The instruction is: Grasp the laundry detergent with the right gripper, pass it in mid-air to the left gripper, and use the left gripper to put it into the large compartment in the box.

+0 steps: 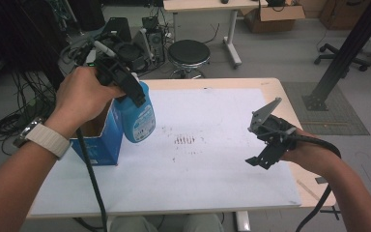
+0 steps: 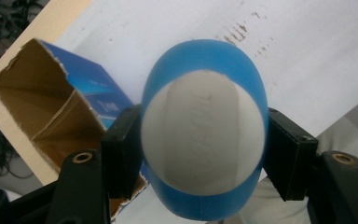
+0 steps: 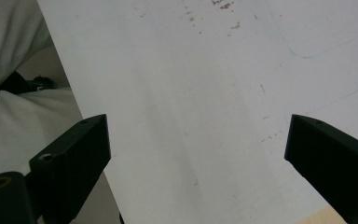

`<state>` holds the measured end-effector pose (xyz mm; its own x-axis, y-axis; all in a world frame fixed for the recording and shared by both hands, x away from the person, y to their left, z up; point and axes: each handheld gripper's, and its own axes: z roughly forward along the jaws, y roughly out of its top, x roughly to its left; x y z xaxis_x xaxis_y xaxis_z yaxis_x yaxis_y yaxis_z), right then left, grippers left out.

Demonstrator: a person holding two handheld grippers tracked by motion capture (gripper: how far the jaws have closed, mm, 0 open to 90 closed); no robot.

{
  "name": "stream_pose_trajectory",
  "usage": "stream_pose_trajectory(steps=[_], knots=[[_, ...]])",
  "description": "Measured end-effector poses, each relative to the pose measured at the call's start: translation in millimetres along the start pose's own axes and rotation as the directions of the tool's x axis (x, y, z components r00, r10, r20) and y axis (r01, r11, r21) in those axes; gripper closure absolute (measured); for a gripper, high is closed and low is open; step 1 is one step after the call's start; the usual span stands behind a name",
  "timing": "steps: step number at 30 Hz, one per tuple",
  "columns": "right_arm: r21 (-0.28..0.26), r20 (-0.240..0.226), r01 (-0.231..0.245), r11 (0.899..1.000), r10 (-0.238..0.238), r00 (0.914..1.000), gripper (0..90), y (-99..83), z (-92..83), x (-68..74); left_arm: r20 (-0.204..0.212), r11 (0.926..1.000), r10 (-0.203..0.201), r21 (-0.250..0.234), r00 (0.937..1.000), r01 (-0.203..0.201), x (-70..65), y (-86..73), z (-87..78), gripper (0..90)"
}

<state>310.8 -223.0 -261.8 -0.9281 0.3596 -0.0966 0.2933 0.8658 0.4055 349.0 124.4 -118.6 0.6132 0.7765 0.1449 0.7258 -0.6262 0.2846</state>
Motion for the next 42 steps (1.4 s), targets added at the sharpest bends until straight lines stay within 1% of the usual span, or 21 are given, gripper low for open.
stream_pose_trajectory(steps=[3, 6, 9, 11, 13, 14, 15, 17, 18, 19, 21, 23, 24, 27, 30, 33, 35, 36, 37, 39, 42], knots=[[0.009, -0.005, 0.005, 1.0, -0.005, 1.0, 6.6, -0.2, -0.2, -1.6, 0.003, 0.9985, -0.055, -0.008, 0.9985, 0.055, 8.8, 0.0, -4.4, 38.2], [0.017, -0.006, 0.01, 1.0, -0.01, 0.9999, 6.6, 1.2, -0.3, -3.4, -0.012, 0.9953, -0.097, -0.003, 0.9952, 0.097, 16.0, 0.0, -8.6, 38.2], [0.018, -0.006, 0.019, 1.0, -0.019, 0.9998, 6.6, 3.5, -0.7, -4.9, -0.028, 0.9899, -0.141, 0.001, 0.9896, 0.141, 22.0, 0.1, -11.1, 38.2], [0.016, -0.005, 0.022, 1.0, -0.022, 0.9997, 6.6, 5.1, -1.0, -5.9, -0.037, 0.9842, -0.177, 0.004, 0.9835, 0.177, 27.0, 0.2, -13.8, 38.2], [0.016, -0.005, 0.027, 1.0, -0.027, 0.9996, 6.6, 6.3, -0.7, -6.5, -0.042, 0.9812, -0.193, 0.007, 0.9804, 0.193, 31.7, 0.4, -16.5, 38.2], [0.014, -0.005, 0.029, 0.999, -0.029, 0.9996, 6.6, 6.9, -0.3, -6.6, -0.045, 0.9767, -0.214, 0.005, 0.9758, 0.214, 34.9, 0.3, -18.5, 38.2], [0.012, -0.007, 0.033, 0.999, -0.033, 0.9994, 6.7, 7.4, 0.1, -6.8, -0.046, 0.9747, -0.223, 0.008, 0.9738, 0.223, 38.2, -0.1, -20.2, 38.2], [0.011, -0.007, 0.035, 0.999, -0.035, 0.9993, 6.7, 7.5, 0.7, -7.3, -0.049, 0.9683, -0.249, 0.005, 0.9672, 0.25, 42.7, -1.0, -22.2, 38.2], [0.012, -0.008, 0.034, 0.999, -0.034, 0.9994, 6.6, 7.5, 0.7, -7.6, -0.051, 0.964, -0.265, 0.003, 0.9628, 0.266, 46.3, -1.8, -23.7, 38.2], [0.007, -0.007, 0.036, 0.999, -0.036, 0.9993, 6.7, 7.1, 1.0, -8.3, -0.051, 0.9613, -0.275, 0.003, 0.9601, 0.276, 48.6, -2.5, -24.7, 38.2], [0.005, -0.008, 0.034, 0.999, -0.034, 0.9994, 6.6, 6.3, 0.9, -9.2, -0.056, 0.9527, -0.304, 0.0, 0.9512, 0.304, 54.7, -4.6, -26.9, 38.2], [0.003, -0.009, 0.033, 0.999, -0.033, 0.9994, 6.7, 5.1, 1.3, -10.0, -0.067, 0.9458, -0.324, 0.001, 0.9437, 0.325, 60.2, -6.4, -29.1, 38.2], [0.003, -0.009, 0.031, 0.999, -0.031, 0.9995, 6.7, 4.5, 1.7, -10.5, -0.072, 0.9433, -0.331, 0.0, 0.9408, 0.332, 62.6, -7.2, -29.9, 38.2], [0.002, -0.01, 0.031, 1.0, -0.031, 0.9995, 6.8, 3.1, 3.1, -11.7, -0.084, 0.9324, -0.361, -0.009, 0.9289, 0.361, 68.6, -9.3, -31.6, 38.2], [0.004, -0.012, 0.03, 1.0, -0.03, 0.9995, 6.9, 2.8, 4.3, -12.8, -0.093, 0.9195, -0.392, -0.011, 0.9151, 0.393, 75.5, -11.9, -32.4, 38.2], [0.002, -0.012, 0.032, 0.999, -0.032, 0.9994, 7.0, 3.4, 4.6, -13.6, -0.104, 0.9098, -0.414, -0.012, 0.9044, 0.415, 81.2, -13.9, -33.8, 38.2], [-0.001, -0.011, 0.032, 0.999, -0.032, 0.9994, 7.1, 3.6, 4.5, -14.4, -0.111, 0.903, -0.429, -0.021, 0.8966, 0.429, 85.6, -15.9, -35.4, 38.2], [0.0, -0.011, 0.031, 1.0, -0.031, 0.9994, 7.1, 3.6, 4.5, -15.0, -0.113, 0.9008, -0.433, -0.02, 0.8942, 0.434, 87.2, -16.6, -36.1, 38.2], [0.0, -0.013, 0.032, 0.999, -0.032, 0.9994, 7.1, 3.6, 4.7, -15.3, -0.114, 0.8951, -0.445, -0.027, 0.8881, 0.445, 89.1, -17.7, -37.1, 38.2], [0.003, -0.014, 0.031, 1.0, -0.031, 0.9994, 7.1, 3.6, 5.2, -15.9, -0.118, 0.8862, -0.463, -0.036, 0.8787, 0.462, 93.5, -20.3, -39.1, 38.2], [0.003, -0.014, 0.029, 1.0, -0.029, 0.9995, 7.1, 3.3, 5.8, -16.5, -0.129, 0.8773, -0.479, -0.044, 0.8681, 0.478, 98.0, -23.1, -40.1, 38.2]])
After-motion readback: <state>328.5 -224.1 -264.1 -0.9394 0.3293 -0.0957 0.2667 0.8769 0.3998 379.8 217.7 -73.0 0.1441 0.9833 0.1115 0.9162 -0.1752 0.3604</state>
